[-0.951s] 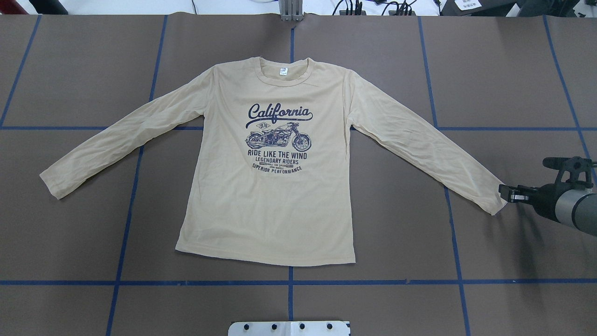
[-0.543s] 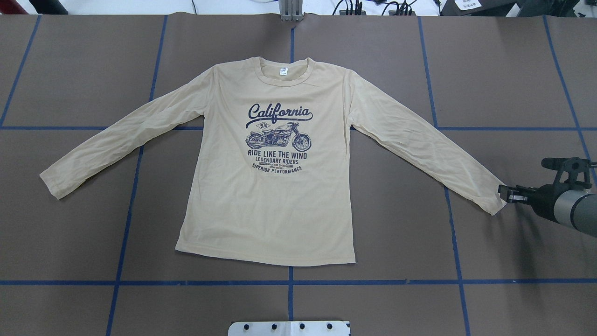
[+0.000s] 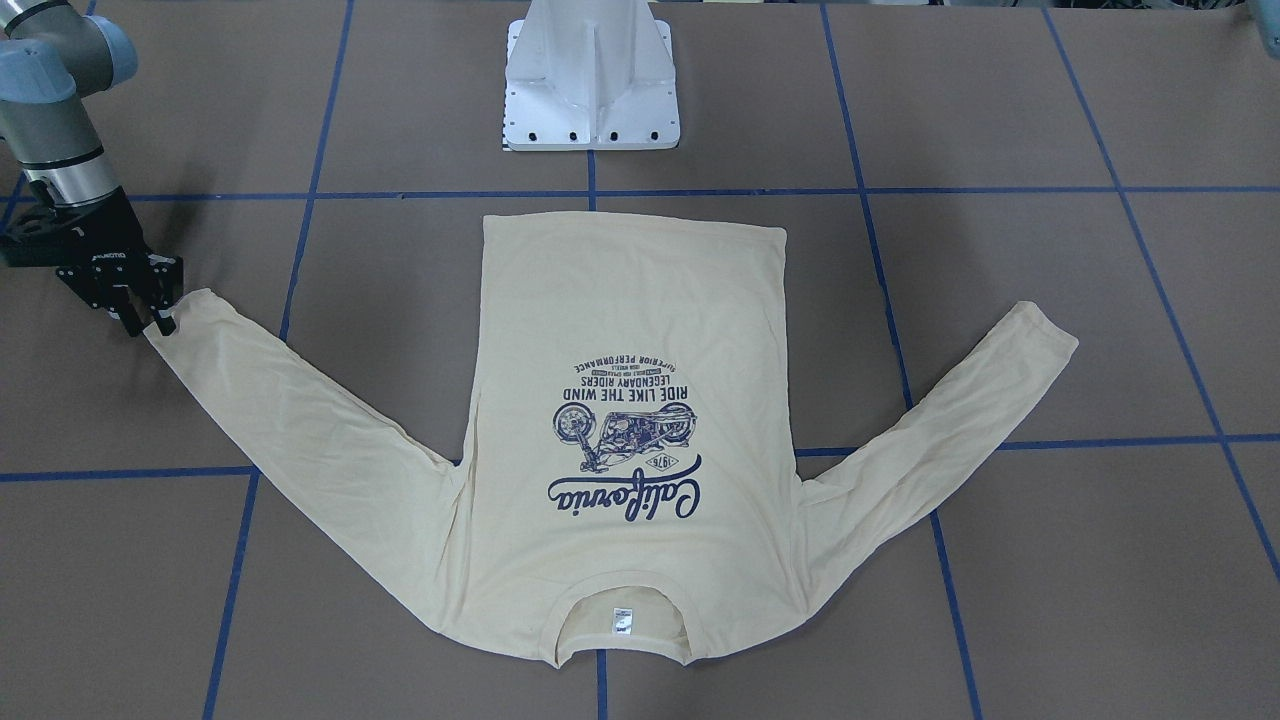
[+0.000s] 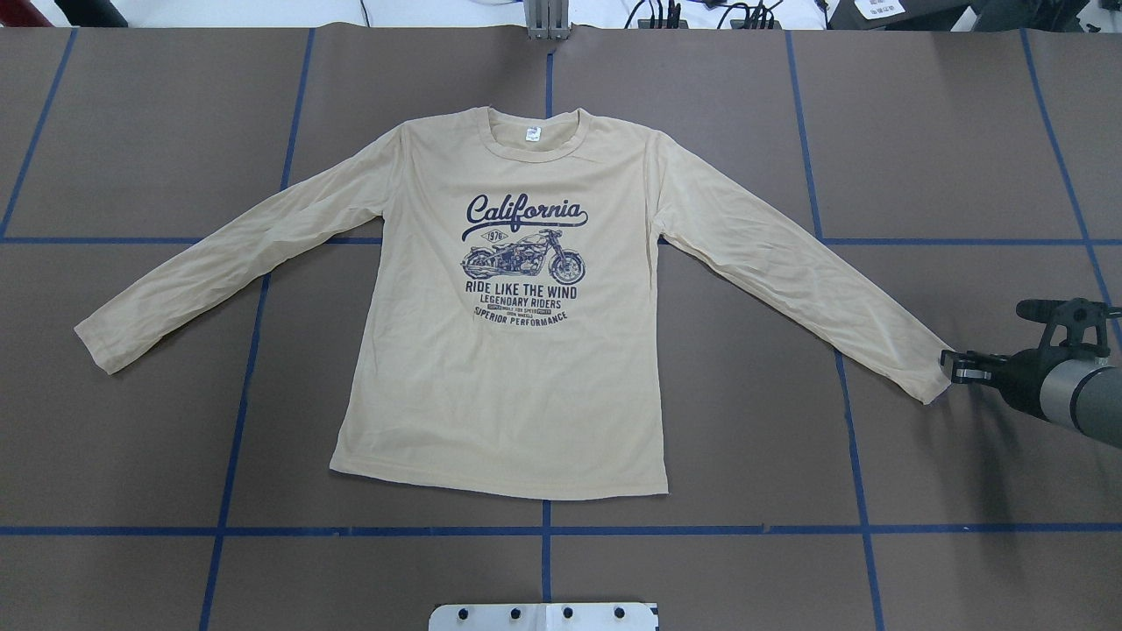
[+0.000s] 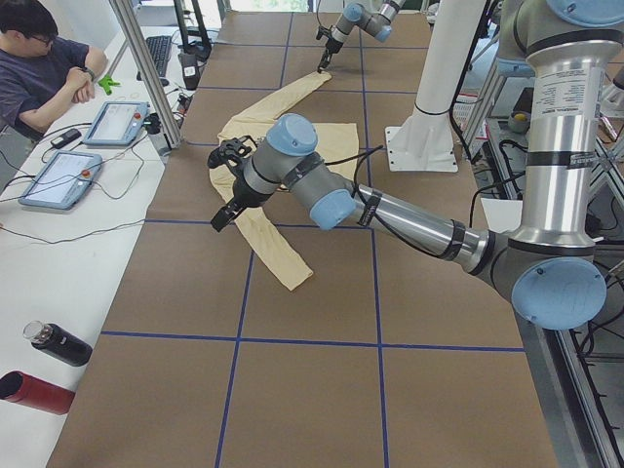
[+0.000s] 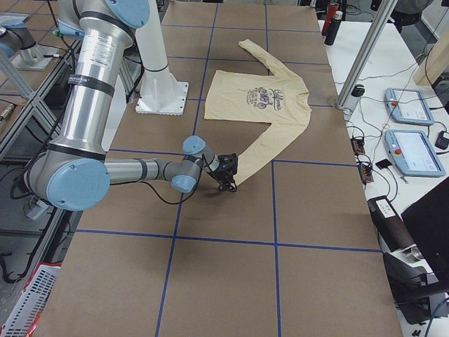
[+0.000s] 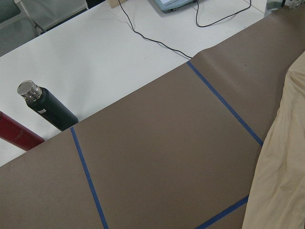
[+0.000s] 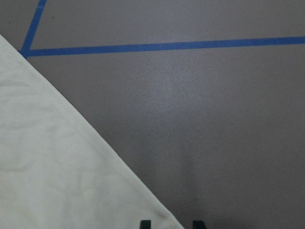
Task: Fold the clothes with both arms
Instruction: 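Lower the right gripper onto the sleeve cuff nearest it and grasp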
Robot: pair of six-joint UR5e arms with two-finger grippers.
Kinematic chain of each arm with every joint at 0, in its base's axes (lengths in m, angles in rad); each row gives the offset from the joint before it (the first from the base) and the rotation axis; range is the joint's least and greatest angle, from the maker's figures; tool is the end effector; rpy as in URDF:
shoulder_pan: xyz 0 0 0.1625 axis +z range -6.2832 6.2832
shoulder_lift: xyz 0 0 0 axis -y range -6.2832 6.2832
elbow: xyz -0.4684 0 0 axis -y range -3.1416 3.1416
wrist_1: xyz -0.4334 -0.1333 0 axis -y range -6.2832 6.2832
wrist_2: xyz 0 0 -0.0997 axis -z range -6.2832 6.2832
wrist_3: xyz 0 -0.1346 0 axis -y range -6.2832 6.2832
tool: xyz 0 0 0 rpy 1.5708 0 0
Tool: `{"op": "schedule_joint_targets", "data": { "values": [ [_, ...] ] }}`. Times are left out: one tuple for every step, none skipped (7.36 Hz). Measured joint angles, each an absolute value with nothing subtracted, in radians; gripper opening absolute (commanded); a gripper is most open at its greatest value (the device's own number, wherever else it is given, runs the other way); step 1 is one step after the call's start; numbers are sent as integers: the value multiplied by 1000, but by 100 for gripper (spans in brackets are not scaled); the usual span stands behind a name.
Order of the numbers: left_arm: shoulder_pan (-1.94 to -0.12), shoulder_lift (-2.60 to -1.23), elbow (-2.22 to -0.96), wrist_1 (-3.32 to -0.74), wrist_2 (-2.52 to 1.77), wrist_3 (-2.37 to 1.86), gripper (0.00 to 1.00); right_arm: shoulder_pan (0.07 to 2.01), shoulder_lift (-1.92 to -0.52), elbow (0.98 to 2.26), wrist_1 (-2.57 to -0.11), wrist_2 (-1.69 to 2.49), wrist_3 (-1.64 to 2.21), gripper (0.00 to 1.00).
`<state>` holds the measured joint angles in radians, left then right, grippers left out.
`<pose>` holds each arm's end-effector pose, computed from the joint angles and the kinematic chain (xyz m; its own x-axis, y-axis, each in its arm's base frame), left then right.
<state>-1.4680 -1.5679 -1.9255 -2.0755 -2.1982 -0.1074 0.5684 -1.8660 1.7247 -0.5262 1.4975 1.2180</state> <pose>0.0028 -0.5558 0.4776 0.7626 0.4514 -0.4633 0.0146 0.7041 0.7100 -0.3106 -0.3682 0.6765 0.6918 0.0330 0.7213 -0.3690 0.8748 0.3139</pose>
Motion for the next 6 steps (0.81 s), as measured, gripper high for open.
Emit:
{"op": "schedule_joint_targets", "data": {
  "values": [
    [-1468,-1568,-1925,-2075,-2198,-107,100,568,-1865,1724,-526,1497,1218,0],
    [-1468,-1568,-1925,-2075,-2198,-107,100,568,-1865,1724,-526,1496,1217,0],
    [-1468,-1568,-1925,-2075,-2198,-107,100,568,-1865,1725,-526,1496,1217,0],
    [-1468,-1568,-1925,-2075,-2198,-108,100,568,-1865,1736,-527,1499,1216,0],
    [-1468,-1568,-1925,-2075,-2198,-109,100,574,-1864,1768,-532,1509,1214,0],
    [-1468,-1568,-1925,-2075,-2198,-110,100,597,-1860,1813,-553,1531,1211,0]
  ]
}}
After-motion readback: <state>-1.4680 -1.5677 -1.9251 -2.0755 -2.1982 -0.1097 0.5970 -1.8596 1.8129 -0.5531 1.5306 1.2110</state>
